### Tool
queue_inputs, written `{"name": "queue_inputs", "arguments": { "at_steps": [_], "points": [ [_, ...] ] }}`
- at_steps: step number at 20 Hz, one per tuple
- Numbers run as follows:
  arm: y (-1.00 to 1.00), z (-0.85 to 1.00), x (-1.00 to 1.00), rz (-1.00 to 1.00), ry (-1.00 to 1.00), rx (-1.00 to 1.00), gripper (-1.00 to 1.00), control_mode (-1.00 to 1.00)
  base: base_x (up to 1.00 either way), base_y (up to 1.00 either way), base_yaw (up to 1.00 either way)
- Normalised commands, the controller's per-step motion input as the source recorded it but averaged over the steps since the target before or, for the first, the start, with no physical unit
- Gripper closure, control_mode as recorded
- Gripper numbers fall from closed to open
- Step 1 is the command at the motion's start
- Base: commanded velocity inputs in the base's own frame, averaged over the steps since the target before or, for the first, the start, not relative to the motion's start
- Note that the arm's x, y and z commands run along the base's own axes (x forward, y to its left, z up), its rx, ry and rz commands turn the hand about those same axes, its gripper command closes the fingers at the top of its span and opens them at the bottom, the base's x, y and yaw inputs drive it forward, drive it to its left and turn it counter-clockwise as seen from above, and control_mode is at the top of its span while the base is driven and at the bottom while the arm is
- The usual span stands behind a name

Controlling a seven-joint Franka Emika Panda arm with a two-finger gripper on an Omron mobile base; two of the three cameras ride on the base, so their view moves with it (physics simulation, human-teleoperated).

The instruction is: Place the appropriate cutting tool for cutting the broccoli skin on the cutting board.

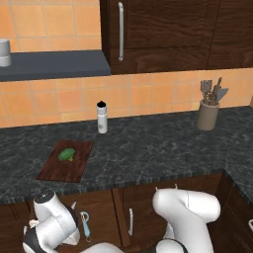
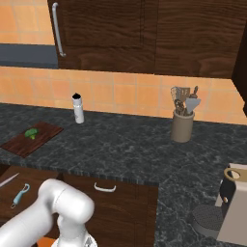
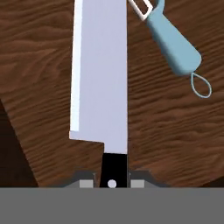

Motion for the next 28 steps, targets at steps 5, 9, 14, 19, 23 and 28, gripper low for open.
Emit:
{"name": "queue_inputs", "arguments": {
  "at_steps": [5,9,14,19,23,28],
  "points": [
    [0.0,0.84,-0.1,-0.39,-0.04,0.0,1.0,-1.0,0.0,0.0,0.0],
    [0.0,0.89,-0.12,-0.36,-0.04,0.0,1.0,-1.0,0.0,0.0,0.0],
    [0.0,0.81,0.07,-0.31,-0.14,0.0,1.0,-1.0,0.0,0.0,0.0],
    [0.0,0.69,0.43,-0.15,-0.17,0.0,1.0,-1.0,0.0,0.0,0.0],
    [0.0,0.48,0.67,-0.03,-0.07,0.0,1.0,-1.0,0.0,0.0,0.0],
    [0.0,0.26,0.79,-0.02,0.0,0.0,1.0,-1.0,0.0,0.0,0.0]
  ]
}}
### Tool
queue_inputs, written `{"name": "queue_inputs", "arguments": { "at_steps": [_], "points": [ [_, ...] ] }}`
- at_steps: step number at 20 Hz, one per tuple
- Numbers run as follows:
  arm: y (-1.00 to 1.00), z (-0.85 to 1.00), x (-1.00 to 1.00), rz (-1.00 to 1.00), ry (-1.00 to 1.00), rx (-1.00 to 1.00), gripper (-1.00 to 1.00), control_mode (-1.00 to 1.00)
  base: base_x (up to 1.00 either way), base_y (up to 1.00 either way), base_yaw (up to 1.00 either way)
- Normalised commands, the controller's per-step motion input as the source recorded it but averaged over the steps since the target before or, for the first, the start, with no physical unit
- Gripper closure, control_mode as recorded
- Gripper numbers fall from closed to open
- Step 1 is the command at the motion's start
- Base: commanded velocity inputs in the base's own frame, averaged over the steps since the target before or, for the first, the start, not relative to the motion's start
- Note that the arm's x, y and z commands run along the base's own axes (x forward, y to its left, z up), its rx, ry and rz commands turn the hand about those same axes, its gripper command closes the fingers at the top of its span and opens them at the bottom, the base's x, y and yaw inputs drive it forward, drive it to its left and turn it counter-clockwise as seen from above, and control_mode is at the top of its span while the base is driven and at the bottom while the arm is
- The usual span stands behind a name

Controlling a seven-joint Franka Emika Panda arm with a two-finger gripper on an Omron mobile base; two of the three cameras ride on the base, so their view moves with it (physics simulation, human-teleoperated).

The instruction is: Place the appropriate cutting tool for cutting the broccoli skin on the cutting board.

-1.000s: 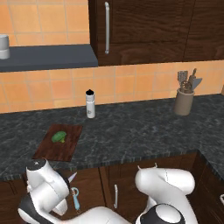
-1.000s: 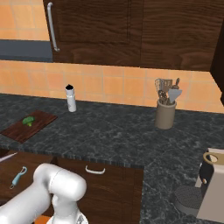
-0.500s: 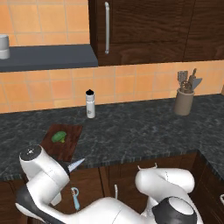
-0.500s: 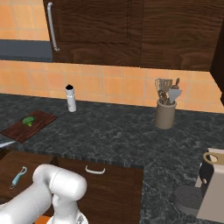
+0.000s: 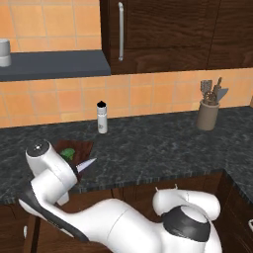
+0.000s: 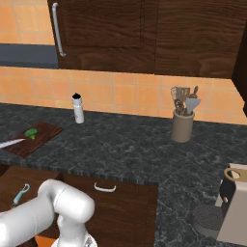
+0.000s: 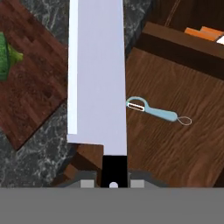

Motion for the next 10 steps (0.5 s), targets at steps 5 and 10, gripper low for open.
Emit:
{"name": "queue_inputs", "arguments": {
  "at_steps": [5,10],
  "points": [
    [0.0,0.01,0.77,0.0,0.0,0.0,1.0,-1.0,0.0,0.0,0.0],
    [0.0,-0.08,0.68,0.0,0.0,0.0,1.0,-1.0,0.0,0.0,0.0]
  ]
}}
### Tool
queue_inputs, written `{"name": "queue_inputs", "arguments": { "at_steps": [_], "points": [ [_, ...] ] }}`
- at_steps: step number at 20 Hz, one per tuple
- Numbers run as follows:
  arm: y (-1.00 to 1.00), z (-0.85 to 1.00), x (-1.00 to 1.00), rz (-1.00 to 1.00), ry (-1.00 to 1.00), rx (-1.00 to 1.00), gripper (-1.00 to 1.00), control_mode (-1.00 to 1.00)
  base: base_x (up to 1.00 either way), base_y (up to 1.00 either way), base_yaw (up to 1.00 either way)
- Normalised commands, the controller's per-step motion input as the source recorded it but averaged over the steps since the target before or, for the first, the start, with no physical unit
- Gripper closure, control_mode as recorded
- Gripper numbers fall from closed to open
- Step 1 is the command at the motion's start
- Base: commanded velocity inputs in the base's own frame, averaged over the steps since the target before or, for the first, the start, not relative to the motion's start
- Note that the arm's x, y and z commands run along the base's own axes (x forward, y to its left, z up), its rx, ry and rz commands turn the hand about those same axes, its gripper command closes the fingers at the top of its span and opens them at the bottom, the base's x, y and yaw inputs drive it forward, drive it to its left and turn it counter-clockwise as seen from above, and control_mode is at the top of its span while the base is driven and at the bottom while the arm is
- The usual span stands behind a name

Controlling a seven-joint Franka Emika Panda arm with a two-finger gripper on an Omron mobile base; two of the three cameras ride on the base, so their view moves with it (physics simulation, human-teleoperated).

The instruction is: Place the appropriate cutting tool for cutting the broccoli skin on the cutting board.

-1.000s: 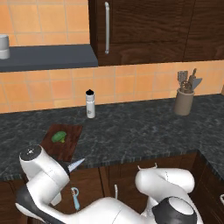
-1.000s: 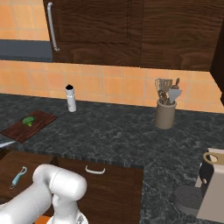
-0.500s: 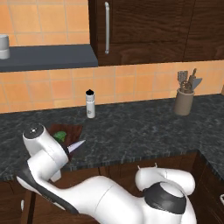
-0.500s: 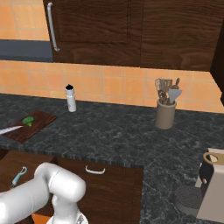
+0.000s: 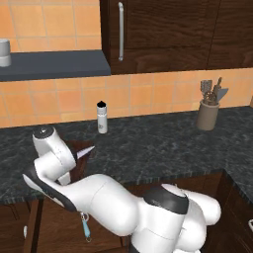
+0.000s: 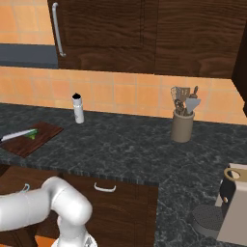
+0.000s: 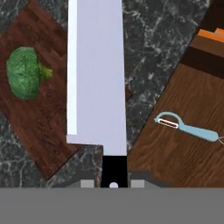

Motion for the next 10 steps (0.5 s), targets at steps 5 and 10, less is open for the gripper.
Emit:
{"name": "queue_inputs", "arguments": {
  "at_steps": [5,10],
  "points": [
    [0.0,-0.25,0.65,0.0,0.11,0.0,1.0,-1.0,0.0,0.0,0.0],
    [0.0,-0.34,0.65,0.0,0.18,-0.02,1.0,-1.0,0.0,0.0,0.0]
  ]
}}
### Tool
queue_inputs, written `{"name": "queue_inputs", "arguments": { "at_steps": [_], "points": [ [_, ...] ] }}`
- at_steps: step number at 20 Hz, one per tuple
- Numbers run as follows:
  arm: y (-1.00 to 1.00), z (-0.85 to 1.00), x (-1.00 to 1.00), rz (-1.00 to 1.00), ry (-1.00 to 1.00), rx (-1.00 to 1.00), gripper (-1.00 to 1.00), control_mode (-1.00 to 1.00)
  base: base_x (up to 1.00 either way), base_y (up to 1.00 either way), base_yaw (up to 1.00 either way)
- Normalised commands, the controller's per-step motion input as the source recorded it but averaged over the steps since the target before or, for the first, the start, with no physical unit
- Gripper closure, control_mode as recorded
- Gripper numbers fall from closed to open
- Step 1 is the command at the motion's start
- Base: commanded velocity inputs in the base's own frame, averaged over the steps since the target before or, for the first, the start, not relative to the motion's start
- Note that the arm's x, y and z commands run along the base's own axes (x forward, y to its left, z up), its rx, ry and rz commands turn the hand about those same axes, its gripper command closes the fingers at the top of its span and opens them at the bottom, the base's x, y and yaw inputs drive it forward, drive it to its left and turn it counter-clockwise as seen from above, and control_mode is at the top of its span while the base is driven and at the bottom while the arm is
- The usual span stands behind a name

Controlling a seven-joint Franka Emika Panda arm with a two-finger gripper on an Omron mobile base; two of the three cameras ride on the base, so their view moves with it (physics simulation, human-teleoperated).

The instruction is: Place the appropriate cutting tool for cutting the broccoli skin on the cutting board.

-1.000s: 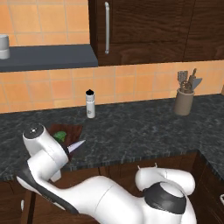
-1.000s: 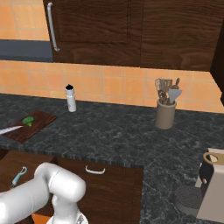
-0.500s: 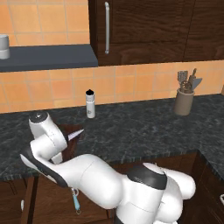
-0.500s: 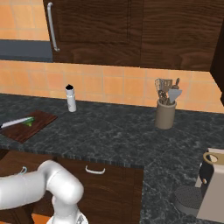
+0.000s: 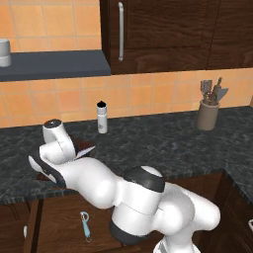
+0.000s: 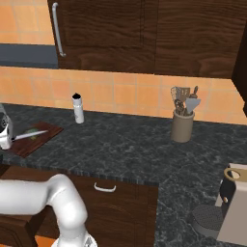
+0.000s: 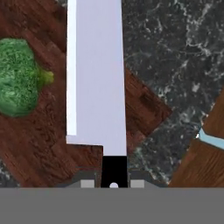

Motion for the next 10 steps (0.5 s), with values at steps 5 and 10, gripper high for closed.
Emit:
{"name": "queue_inputs", "arguments": {
  "at_steps": [5,10],
  "points": [
    [0.0,-0.38,0.48,0.0,0.11,-0.04,1.0,-1.0,0.0,0.0,0.0],
    [0.0,-0.35,0.17,0.01,0.02,-0.04,1.0,-1.0,0.0,0.0,0.0]
  ]
}}
